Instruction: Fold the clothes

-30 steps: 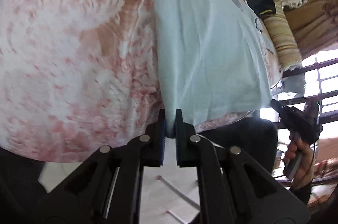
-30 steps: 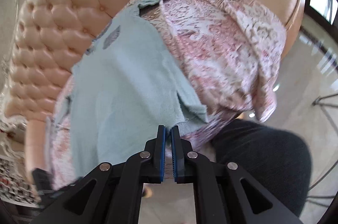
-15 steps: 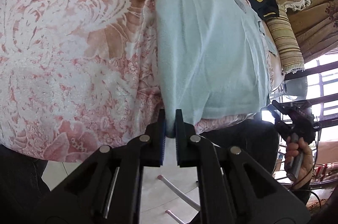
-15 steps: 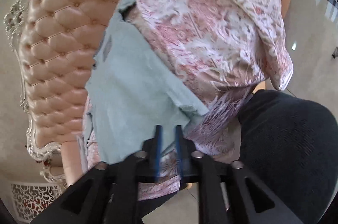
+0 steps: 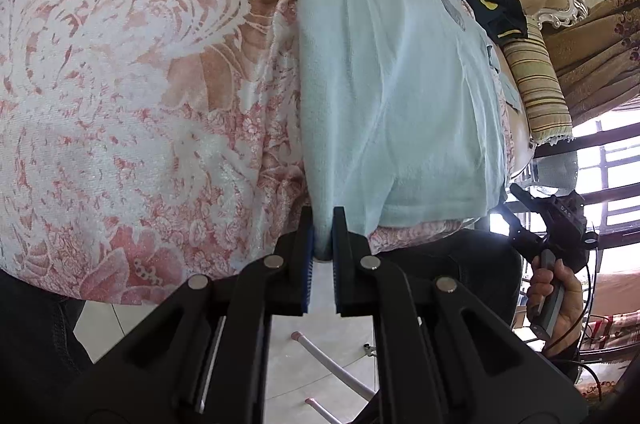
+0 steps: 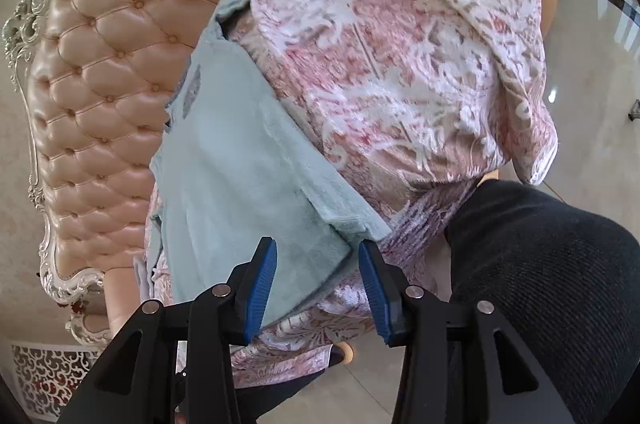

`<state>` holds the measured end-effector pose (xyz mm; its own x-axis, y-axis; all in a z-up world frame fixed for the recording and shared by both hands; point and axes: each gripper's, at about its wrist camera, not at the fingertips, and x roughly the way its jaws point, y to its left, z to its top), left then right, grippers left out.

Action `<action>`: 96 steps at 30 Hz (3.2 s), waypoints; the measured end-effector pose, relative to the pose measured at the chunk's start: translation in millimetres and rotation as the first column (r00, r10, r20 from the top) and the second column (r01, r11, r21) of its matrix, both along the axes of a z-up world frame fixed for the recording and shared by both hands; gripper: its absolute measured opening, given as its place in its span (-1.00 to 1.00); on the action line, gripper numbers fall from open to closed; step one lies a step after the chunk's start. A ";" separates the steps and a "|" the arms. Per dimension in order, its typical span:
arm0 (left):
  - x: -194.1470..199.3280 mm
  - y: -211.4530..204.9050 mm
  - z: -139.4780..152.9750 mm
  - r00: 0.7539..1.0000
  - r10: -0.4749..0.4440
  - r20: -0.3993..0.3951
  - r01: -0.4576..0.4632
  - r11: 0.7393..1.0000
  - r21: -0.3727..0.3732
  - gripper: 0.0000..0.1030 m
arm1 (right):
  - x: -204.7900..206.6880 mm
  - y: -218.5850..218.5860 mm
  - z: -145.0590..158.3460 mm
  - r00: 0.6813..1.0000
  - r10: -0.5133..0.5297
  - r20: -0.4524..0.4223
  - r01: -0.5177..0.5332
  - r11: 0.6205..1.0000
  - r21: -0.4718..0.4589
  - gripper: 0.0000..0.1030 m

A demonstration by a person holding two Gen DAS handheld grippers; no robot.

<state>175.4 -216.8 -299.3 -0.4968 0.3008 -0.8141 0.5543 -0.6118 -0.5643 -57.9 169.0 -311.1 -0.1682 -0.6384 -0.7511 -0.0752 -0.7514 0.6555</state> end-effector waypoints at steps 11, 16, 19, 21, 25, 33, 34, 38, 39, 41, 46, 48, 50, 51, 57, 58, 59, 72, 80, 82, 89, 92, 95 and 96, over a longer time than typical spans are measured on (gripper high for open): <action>0.6 0.0 -1.8 1.000 0.007 -0.002 -0.007 1.000 0.005 -0.82 | 2.9 -10.3 -5.7 1.000 0.016 0.021 -0.016 1.000 0.002 -0.11; 3.0 -0.9 -2.2 1.000 0.012 -0.004 -0.012 1.000 0.011 -0.81 | 3.3 -18.5 2.2 0.999 0.034 -0.001 -0.034 0.999 -0.012 -0.11; 4.1 -1.5 -2.3 1.000 0.012 -0.007 -0.012 1.000 0.014 -0.81 | 3.0 -21.7 3.6 0.999 0.040 -0.014 -0.040 0.999 -0.018 -0.11; 4.8 -1.7 -2.8 1.000 0.012 -0.008 -0.012 1.000 0.016 -0.81 | 2.9 -22.5 4.4 0.999 0.041 -0.029 -0.041 0.999 -0.023 -0.11; 4.4 -0.6 -2.3 1.000 0.009 -0.006 -0.009 1.000 0.012 -0.81 | 3.1 -33.5 -2.7 0.995 0.088 -0.038 -0.088 0.996 0.007 -0.22; 1.0 4.2 5.9 1.000 -0.027 0.010 0.027 0.998 -0.056 -0.83 | 13.6 -59.7 15.6 0.963 0.230 -0.138 -0.197 0.957 0.213 -0.95; 0.6 4.8 6.9 0.999 -0.031 0.012 0.032 0.997 -0.065 -0.83 | 14.7 -60.0 19.6 0.961 0.234 -0.148 -0.195 0.951 0.238 -0.95; 0.2 5.7 10.5 0.999 -0.043 0.021 0.045 0.995 -0.084 -0.83 | 19.2 -60.7 35.6 0.949 0.259 -0.180 -0.197 0.933 0.302 -0.95; 0.7 5.1 9.5 0.999 -0.040 0.028 0.042 0.996 -0.081 -0.83 | 20.2 -61.2 38.3 0.946 0.266 -0.184 -0.201 0.929 0.309 -0.95; 1.7 3.9 7.3 0.999 -0.034 0.041 0.037 0.996 -0.076 -0.83 | 21.0 -65.3 37.1 0.942 0.285 -0.179 -0.216 0.920 0.328 -0.95; 2.1 0.1 2.8 0.997 -0.035 0.066 0.040 0.997 -0.073 -0.83 | 21.6 -59.1 21.7 0.949 0.287 -0.134 -0.231 0.916 0.329 -0.95; 1.3 -1.2 1.1 0.997 -0.039 0.071 0.045 0.996 -0.073 -0.83 | 19.4 -59.5 21.9 0.946 0.296 -0.135 -0.236 0.911 0.339 -0.95; 0.3 -0.9 -1.5 0.997 -0.036 0.074 0.041 0.997 -0.070 -0.83 | 15.1 -60.0 12.8 0.949 0.297 -0.106 -0.247 0.908 0.338 -0.95; -0.2 -0.7 -2.9 0.997 -0.034 0.076 0.039 0.997 -0.069 -0.83 | 13.2 -60.2 7.3 0.951 0.296 -0.089 -0.251 0.908 0.335 -0.95; 8.8 -8.0 -8.5 0.996 0.026 0.088 -0.024 0.999 -0.024 -0.41 | 11.5 -64.5 10.0 0.940 0.330 -0.088 -0.280 0.891 0.358 -0.94; 13.2 -9.7 -4.1 0.996 0.042 0.078 -0.040 0.999 -0.027 -0.25 | 11.1 -63.6 10.1 0.941 0.326 -0.085 -0.278 0.893 0.353 -0.94; 16.8 -10.3 1.2 0.997 0.054 0.064 -0.052 0.998 -0.035 0.02 | 11.5 -62.9 11.1 0.941 0.327 -0.083 -0.279 0.892 0.356 -0.94; 0.3 -71.3 51.2 0.981 0.177 -0.080 -0.178 0.984 -0.005 0.11 | 56.7 -98.1 184.3 0.874 0.368 -0.317 -0.370 0.927 0.054 -0.78; 1.9 -91.1 75.2 0.963 0.244 -0.113 -0.245 0.970 0.006 0.11 | 134.8 -232.5 323.4 0.665 0.511 -0.545 -0.556 0.826 0.096 0.78; -2.2 -99.9 78.2 0.961 0.254 -0.107 -0.257 0.967 -0.008 0.11 | 156.5 -254.3 337.0 0.582 0.598 -0.551 -0.591 0.776 0.218 0.78; -14.2 -129.1 80.6 0.953 0.293 -0.079 -0.298 0.953 -0.050 0.11 | 194.4 -265.7 381.3 0.476 0.741 -0.474 -0.699 0.646 0.307 0.78; -18.8 -142.4 77.4 0.948 0.311 -0.069 -0.315 0.947 -0.067 0.11 | 189.6 -252.0 392.8 0.481 0.747 -0.458 -0.672 0.650 0.354 0.78; -24.2 -159.3 69.3 0.938 0.345 -0.048 -0.348 0.934 -0.078 0.11 | 174.3 -226.0 394.8 0.509 0.718 -0.474 -0.613 0.689 0.386 0.78; -26.5 -166.6 66.1 0.934 0.356 -0.041 -0.358 0.930 -0.082 0.11 | 165.1 -222.7 392.4 0.525 0.709 -0.471 -0.593 0.701 0.395 0.78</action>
<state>148.9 -383.5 -233.1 -0.5791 0.0290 -0.8147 0.7312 -0.4234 -0.5348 107.2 -53.7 81.4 -0.1680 -0.6215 -0.7652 0.8066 -0.5329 0.2557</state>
